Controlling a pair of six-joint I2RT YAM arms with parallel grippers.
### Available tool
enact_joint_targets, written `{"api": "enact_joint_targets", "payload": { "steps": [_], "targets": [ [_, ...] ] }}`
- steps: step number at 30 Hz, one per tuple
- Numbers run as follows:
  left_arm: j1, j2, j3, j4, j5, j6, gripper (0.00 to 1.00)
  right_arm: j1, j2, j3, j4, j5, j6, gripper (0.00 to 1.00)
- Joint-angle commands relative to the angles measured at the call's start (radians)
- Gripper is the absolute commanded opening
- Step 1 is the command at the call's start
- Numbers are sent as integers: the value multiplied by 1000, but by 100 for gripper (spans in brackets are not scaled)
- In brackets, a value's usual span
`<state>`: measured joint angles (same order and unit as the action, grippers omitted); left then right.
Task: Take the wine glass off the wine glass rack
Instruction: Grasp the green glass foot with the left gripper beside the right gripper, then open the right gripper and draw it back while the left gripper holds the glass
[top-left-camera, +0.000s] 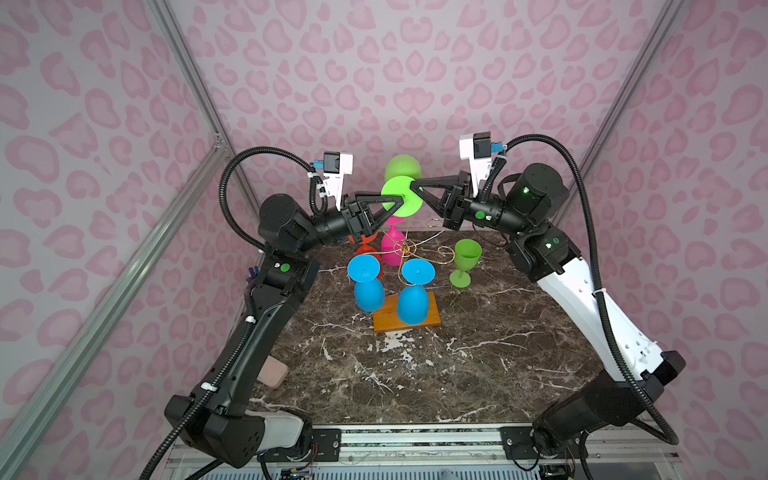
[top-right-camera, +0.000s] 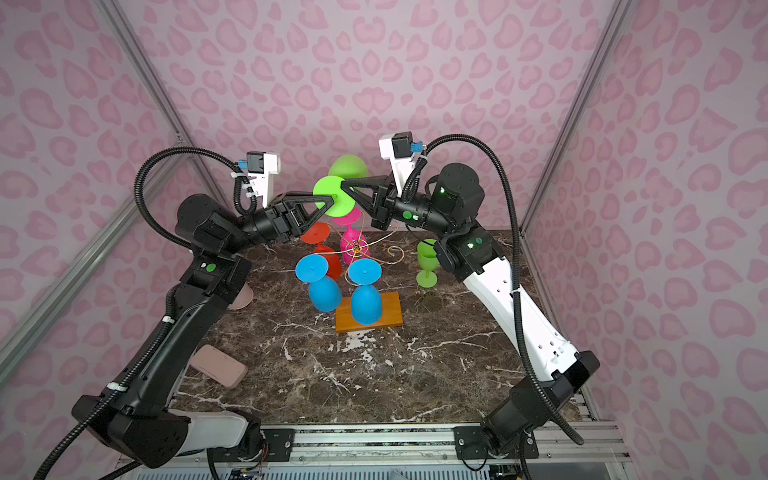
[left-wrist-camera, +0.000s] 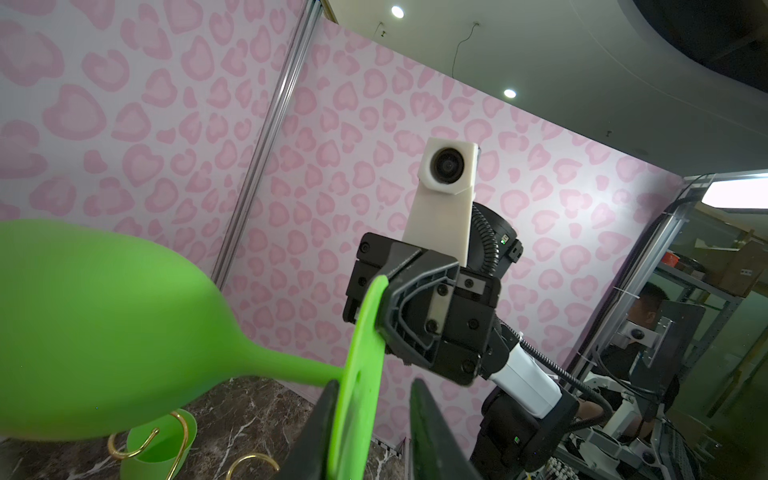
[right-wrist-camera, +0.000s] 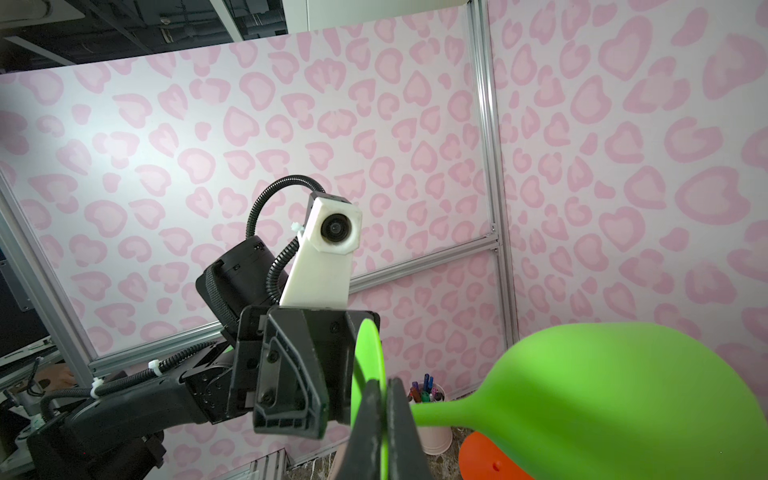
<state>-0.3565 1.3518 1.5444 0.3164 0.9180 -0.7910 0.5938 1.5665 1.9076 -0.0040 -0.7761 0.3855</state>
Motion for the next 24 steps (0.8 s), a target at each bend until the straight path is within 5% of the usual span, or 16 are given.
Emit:
{"api": "enact_joint_targets", "payload": {
  "steps": [1,8,13,18,24],
  "targets": [
    [-5,2,17,43,27,-14,22,4,5,4,23,17,-2,0],
    [-6,1,27,61,31,-48,4,9,7,4,15,21,-6,0],
    [-6,11,73,65,-14,-149,4,9,-7,-4,-19,36,-35,2],
    [-6,18,113,61,-75,-245,4,-10,-92,-51,-89,112,-127,59],
    [0,0,109,67,-215,-380,3,-61,-240,-250,-44,299,-257,80]
  ]
}}
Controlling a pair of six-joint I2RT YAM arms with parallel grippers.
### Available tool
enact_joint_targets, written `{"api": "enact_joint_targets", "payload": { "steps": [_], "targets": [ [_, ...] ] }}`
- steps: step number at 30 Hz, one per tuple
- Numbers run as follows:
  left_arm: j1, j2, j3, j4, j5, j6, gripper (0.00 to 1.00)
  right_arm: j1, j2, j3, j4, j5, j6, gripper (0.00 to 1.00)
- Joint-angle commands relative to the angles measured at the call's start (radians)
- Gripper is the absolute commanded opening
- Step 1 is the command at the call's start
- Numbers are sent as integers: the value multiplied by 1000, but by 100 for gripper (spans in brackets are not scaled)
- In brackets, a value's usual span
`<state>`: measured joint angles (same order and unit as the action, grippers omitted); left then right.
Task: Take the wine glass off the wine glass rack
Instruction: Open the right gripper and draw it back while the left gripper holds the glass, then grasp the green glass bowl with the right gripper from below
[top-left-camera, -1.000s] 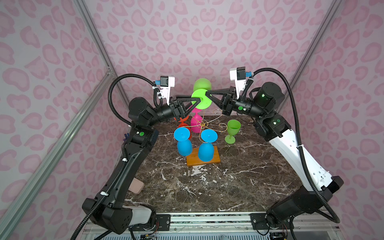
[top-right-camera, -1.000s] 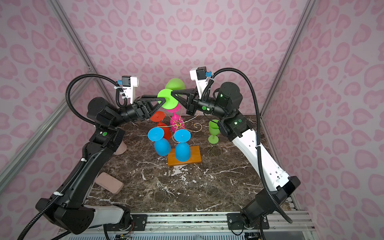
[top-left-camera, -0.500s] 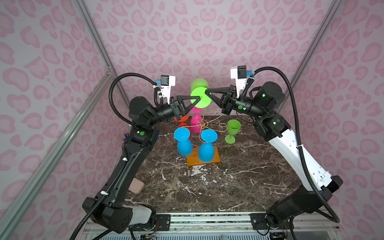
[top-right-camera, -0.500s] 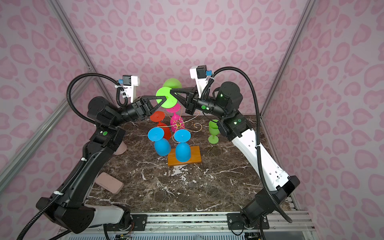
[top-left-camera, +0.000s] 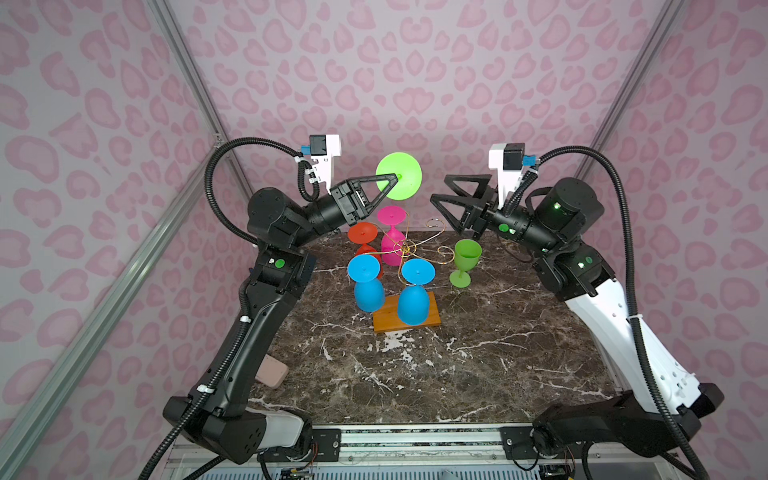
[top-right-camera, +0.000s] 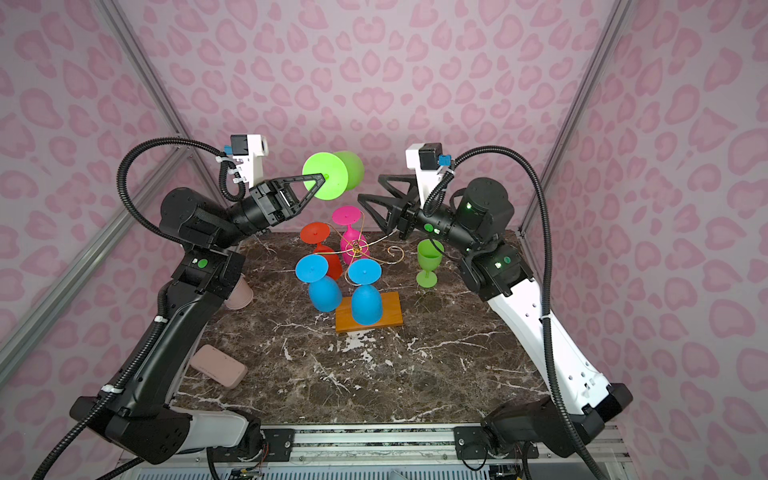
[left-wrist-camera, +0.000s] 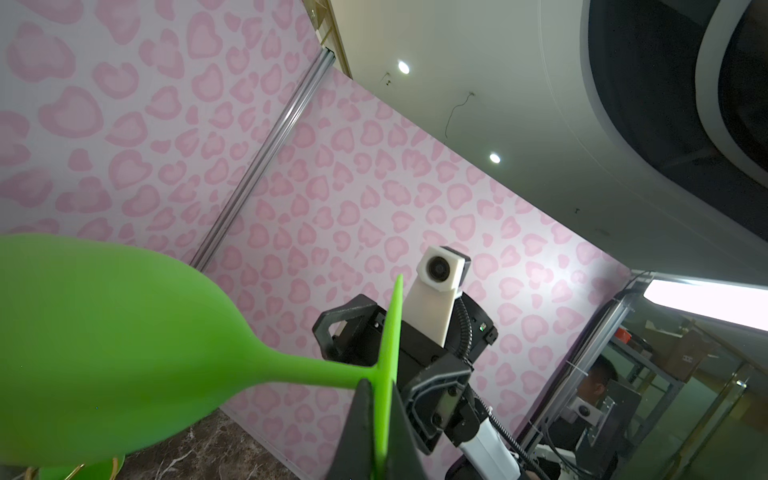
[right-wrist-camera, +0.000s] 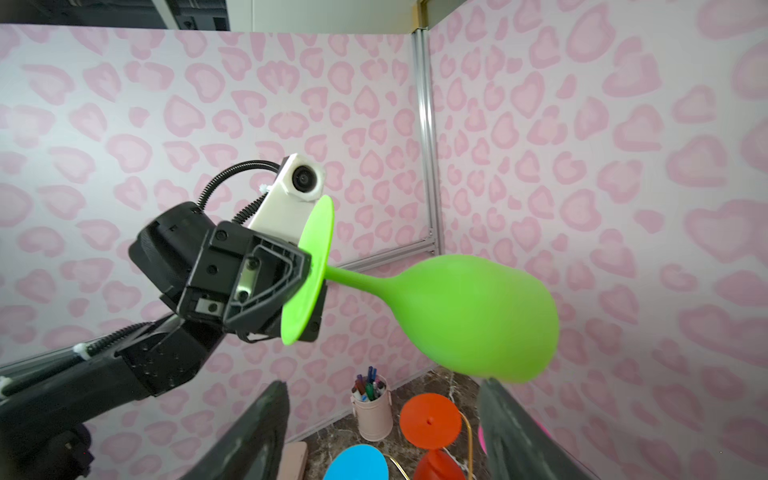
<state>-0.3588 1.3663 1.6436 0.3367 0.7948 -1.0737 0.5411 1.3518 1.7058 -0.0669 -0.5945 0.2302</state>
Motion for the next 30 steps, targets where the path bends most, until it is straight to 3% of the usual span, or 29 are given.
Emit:
{"api": "enact_joint_targets", "payload": {
  "steps": [1,6,9,15,30],
  "targets": [
    [1,-17,10,47,-111,-121,3,-6,-31,-63,19,138,-130,83],
    [2,-14,8,61,-175,-239,3,23,-29,-135,101,184,-235,98],
    [3,-12,-4,67,-195,-313,3,62,-18,-166,171,234,-305,98],
    [3,-9,-10,67,-204,-375,3,91,56,-129,225,184,-386,98],
    [3,-24,-19,74,-204,-444,3,126,260,50,293,191,-417,98]
  ]
}}
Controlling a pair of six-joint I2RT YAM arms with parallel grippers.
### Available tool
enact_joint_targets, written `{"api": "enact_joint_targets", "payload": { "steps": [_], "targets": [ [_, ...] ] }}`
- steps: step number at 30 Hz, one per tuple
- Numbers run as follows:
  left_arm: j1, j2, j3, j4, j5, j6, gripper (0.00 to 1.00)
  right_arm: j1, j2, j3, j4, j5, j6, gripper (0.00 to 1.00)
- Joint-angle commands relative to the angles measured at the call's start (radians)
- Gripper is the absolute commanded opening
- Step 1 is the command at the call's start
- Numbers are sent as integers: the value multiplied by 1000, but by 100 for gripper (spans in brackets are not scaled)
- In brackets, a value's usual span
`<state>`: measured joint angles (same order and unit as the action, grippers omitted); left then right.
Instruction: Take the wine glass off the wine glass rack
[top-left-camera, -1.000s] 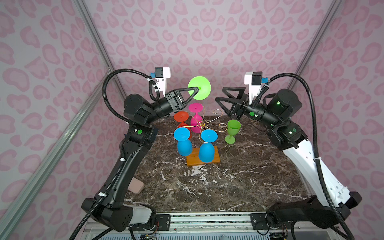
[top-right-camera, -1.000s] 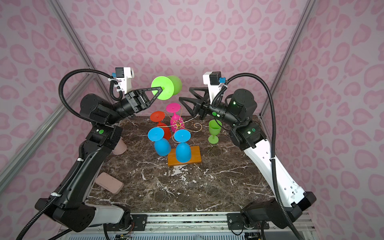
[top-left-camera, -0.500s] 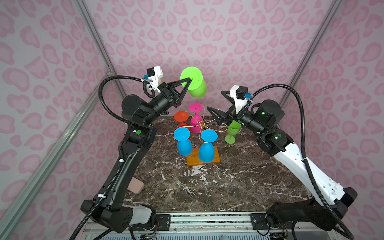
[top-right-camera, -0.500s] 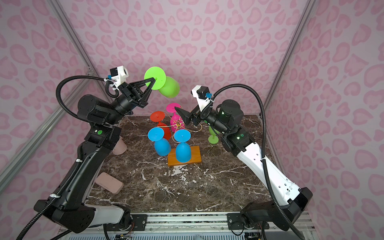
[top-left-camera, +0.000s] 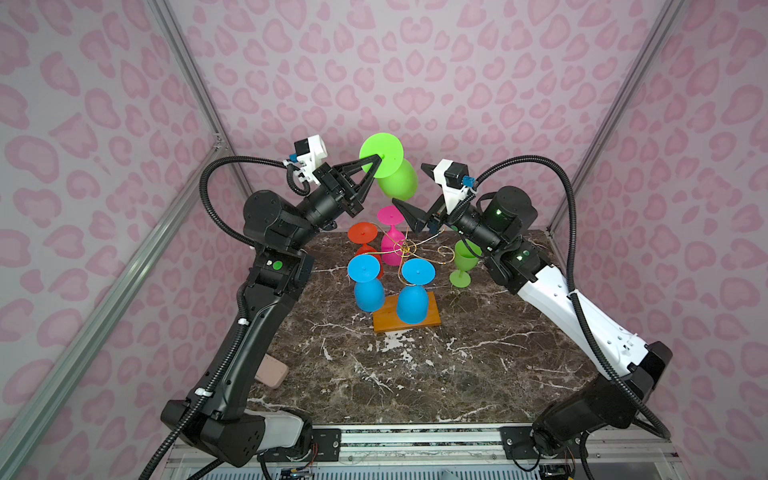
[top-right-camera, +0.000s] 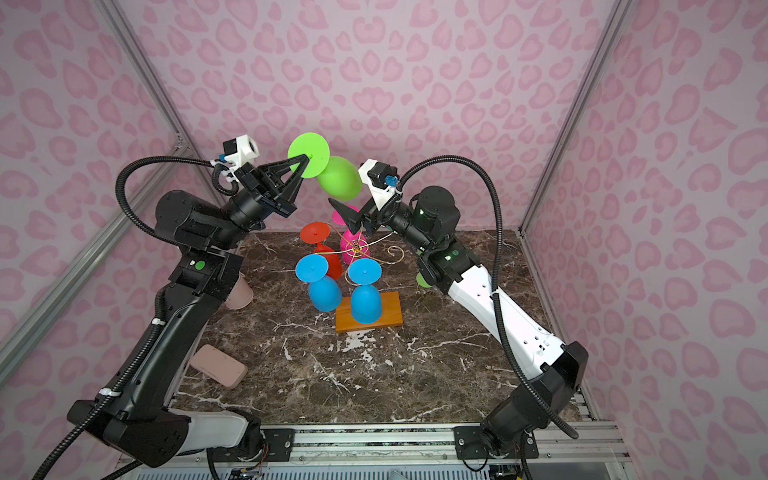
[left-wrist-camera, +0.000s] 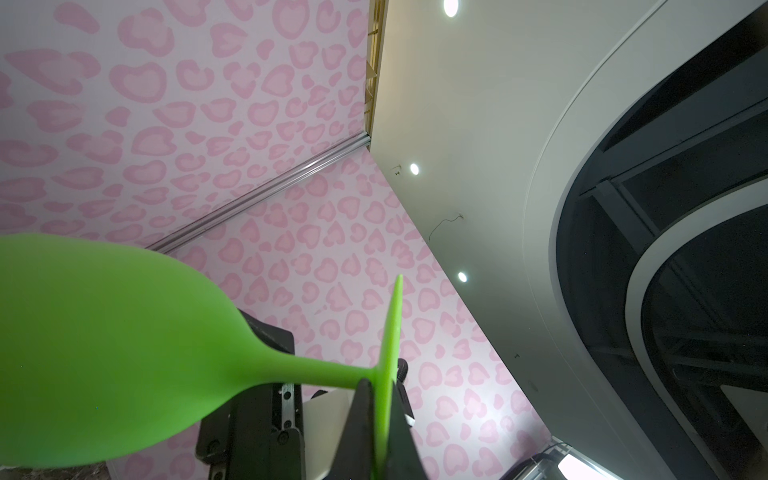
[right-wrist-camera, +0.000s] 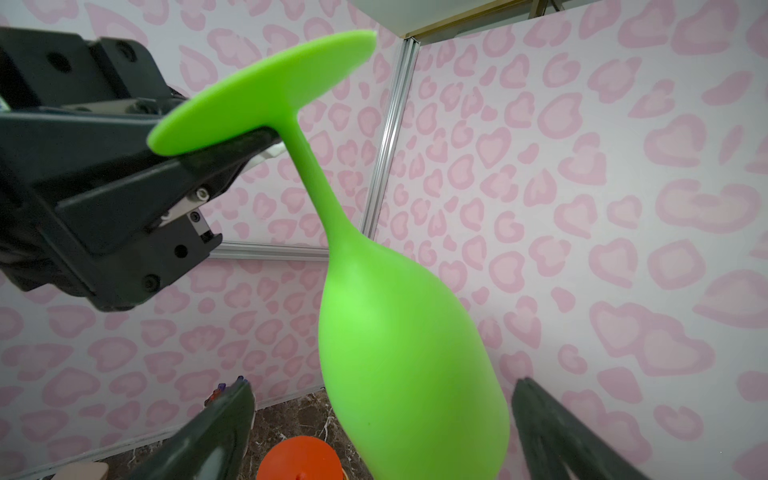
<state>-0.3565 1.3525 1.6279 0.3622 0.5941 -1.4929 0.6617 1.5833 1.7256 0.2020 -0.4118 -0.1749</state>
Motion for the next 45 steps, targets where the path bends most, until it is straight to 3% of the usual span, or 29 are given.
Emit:
{"api": "enact_joint_targets", "payload": {
  "steps": [1,8,22,27,29,32,35,39,45],
  "targets": [
    [1,-10,-5,50,-2,-26,3,7,40,41,22,9,-14,98],
    [5,-24,-20,65,-4,-42,3,18,112,114,4,45,-14,98],
    [13,0,-30,101,16,-98,5,26,131,149,-62,115,-7,80],
    [23,-2,-36,101,7,-88,49,24,107,175,-158,149,19,74],
    [28,-5,-39,101,0,-64,59,21,97,199,-226,172,34,73],
    [33,-20,-44,63,-23,72,68,6,83,261,-381,207,74,68],
    [37,-36,-75,57,-57,240,69,-13,71,330,-558,218,106,65],
    [35,-39,-66,10,-72,610,69,-32,53,408,-784,211,121,63],
    [15,-72,-147,42,-208,1154,69,-33,12,424,-937,201,118,59]
  ]
}}
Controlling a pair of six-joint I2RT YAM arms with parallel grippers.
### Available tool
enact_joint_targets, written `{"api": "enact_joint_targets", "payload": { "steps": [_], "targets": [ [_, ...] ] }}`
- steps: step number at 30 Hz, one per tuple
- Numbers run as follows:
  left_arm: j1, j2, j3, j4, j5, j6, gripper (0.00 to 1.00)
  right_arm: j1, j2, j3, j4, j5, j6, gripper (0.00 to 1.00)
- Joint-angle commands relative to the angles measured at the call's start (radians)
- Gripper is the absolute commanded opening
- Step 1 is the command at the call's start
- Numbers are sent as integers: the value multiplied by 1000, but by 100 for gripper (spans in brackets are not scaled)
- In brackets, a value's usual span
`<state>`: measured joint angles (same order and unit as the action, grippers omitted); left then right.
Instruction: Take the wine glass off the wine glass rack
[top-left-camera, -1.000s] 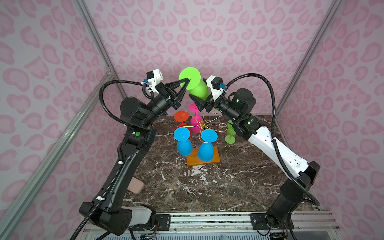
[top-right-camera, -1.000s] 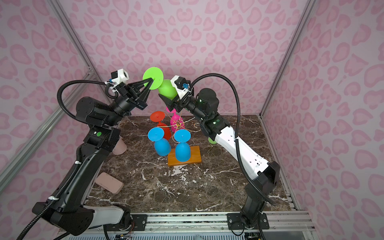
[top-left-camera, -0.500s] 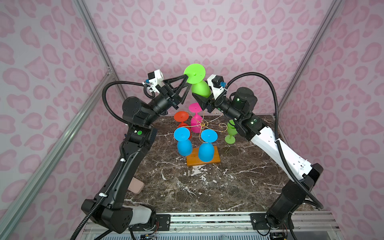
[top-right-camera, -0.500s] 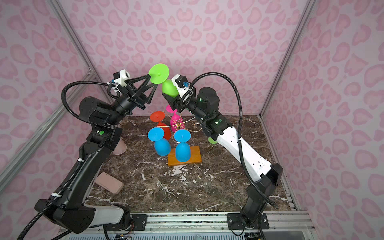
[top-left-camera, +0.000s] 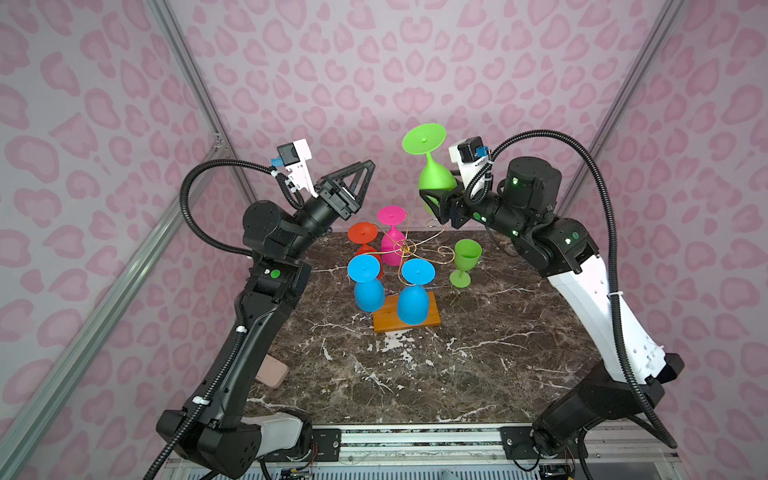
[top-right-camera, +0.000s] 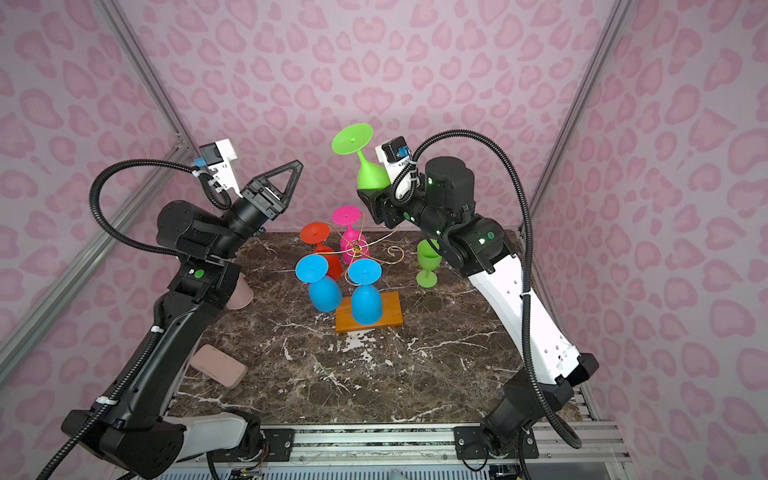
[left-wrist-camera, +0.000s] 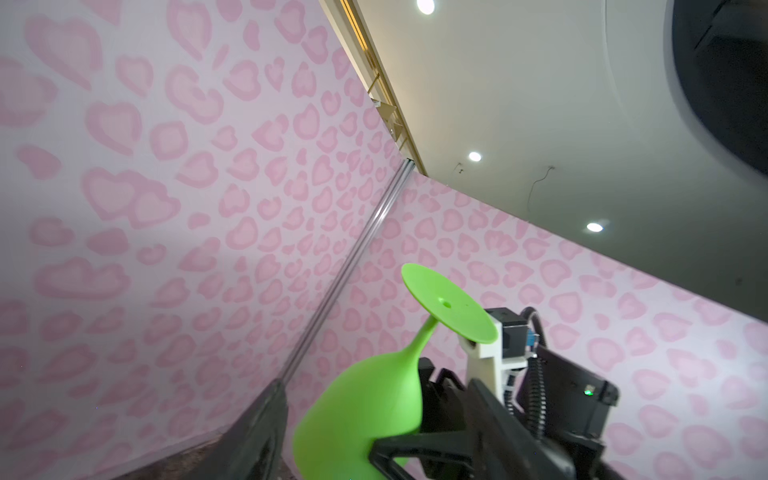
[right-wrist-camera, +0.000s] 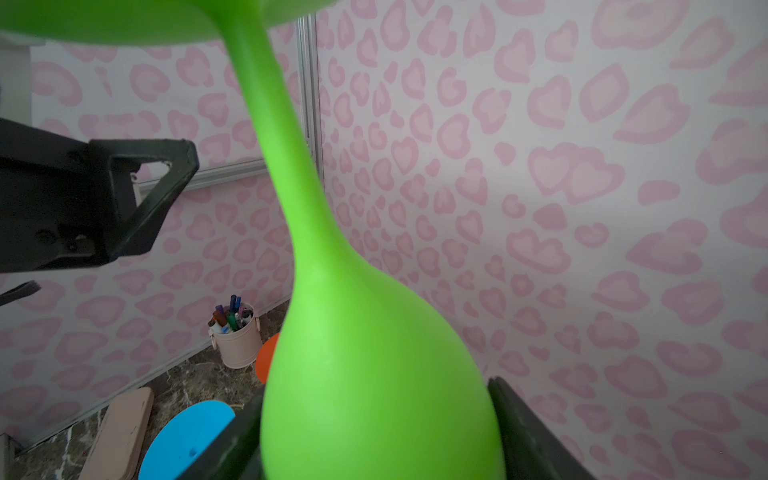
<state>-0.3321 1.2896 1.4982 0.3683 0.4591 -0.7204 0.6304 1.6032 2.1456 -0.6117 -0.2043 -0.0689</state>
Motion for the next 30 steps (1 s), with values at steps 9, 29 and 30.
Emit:
{"api": "enact_joint_targets", "payload": {
  "steps": [9,29,30],
  "targets": [
    [-43,27,-49,81,115,983,63,11,7,14,-193,-27,20,57],
    [-67,27,-75,81,153,1213,40,79,73,48,-244,-83,46,52],
    [-67,24,-76,80,154,1216,38,81,75,50,-246,-83,47,52]
  ]
}}
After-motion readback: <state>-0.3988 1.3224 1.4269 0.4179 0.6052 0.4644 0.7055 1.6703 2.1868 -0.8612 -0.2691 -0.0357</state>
